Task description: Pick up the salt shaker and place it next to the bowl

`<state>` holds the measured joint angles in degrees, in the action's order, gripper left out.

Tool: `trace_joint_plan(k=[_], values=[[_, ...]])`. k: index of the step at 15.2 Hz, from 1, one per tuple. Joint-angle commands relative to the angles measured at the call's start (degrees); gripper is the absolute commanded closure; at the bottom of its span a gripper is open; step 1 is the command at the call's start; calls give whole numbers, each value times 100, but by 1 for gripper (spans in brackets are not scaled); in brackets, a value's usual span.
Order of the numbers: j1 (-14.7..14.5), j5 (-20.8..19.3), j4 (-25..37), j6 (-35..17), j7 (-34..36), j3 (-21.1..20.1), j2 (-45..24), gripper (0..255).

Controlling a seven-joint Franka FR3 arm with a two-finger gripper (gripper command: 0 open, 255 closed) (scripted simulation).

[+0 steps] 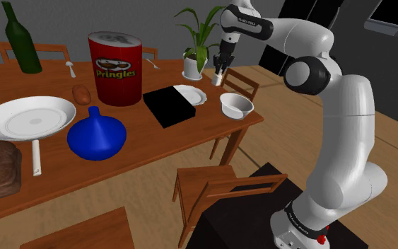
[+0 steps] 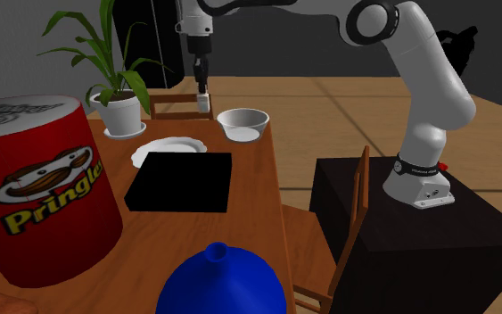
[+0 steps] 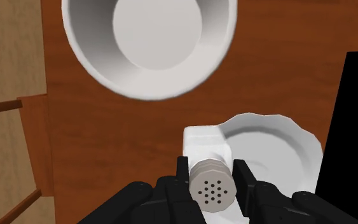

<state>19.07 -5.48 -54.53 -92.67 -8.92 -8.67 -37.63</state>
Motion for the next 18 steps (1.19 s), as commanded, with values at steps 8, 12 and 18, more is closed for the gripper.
trace_joint_plan(k=[8,12,18], values=[[58,8,-962,-803,35,-5,159,255],[76,4,-1280,-1115,45,-2,164,255],[92,-8,-1669,-1548,62,6,119,255]])
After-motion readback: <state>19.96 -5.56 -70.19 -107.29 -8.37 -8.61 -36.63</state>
